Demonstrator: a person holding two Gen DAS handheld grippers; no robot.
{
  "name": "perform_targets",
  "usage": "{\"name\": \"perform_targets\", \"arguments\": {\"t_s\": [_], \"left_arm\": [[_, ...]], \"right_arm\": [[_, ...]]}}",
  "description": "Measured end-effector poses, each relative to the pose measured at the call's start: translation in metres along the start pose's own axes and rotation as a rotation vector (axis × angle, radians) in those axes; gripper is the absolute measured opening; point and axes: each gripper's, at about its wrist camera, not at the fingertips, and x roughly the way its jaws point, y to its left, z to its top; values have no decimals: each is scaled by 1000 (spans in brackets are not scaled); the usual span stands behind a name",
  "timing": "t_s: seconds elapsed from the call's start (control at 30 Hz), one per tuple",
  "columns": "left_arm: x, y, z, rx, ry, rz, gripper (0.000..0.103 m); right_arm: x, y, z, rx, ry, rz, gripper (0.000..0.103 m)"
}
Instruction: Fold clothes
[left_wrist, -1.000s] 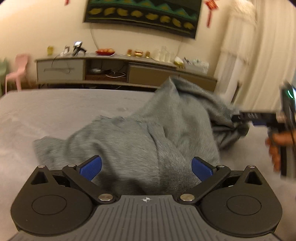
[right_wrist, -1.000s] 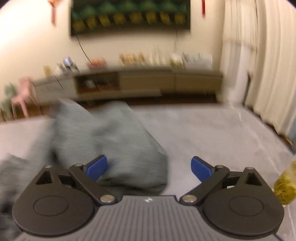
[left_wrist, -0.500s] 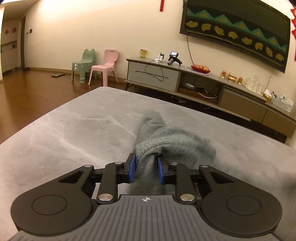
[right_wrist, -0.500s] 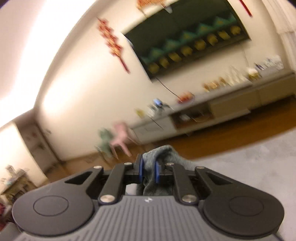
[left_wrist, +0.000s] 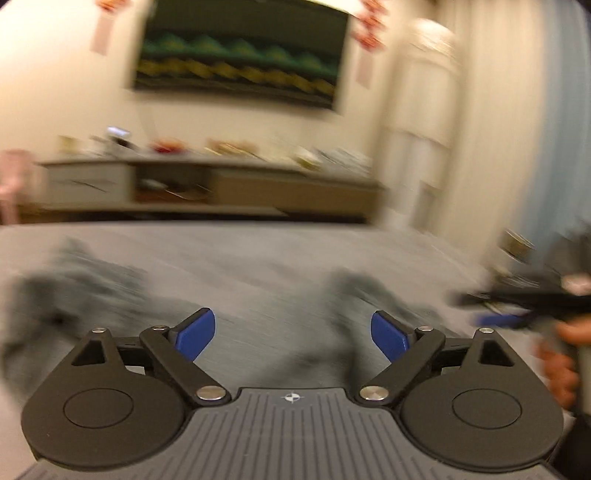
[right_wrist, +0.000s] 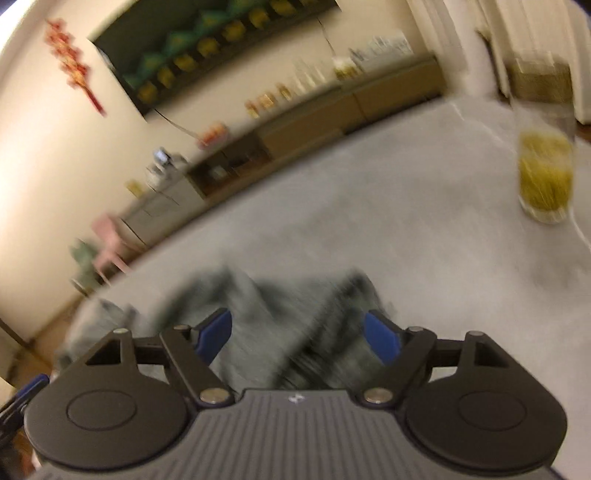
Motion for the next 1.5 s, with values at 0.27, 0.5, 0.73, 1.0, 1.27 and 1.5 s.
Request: {"name": "perform_targets", "arguments": {"t_s": [0.27,0.5,0.73,1.0,1.27,1.5], "left_arm": [[64,-34,-32,132,145,107,7],[19,8,3,109,45,232,13],[30,-115,-32,545,39,-3,100],[127,-148,-54,799,172,65,66],[98,-84,61,400,197,-117,26],[23,-97,239,222,-37,-264,25]], "right_arm": [[26,15,-10,117,102,144,62],[26,-11,-4,309,111,218,63],[42,-2,-4,285,95,87,71],[38,-29,-1,470,156,345,57],[6,-39,12,478,-20,287,69],[-26,-42,21,430,-236,155,79]]}}
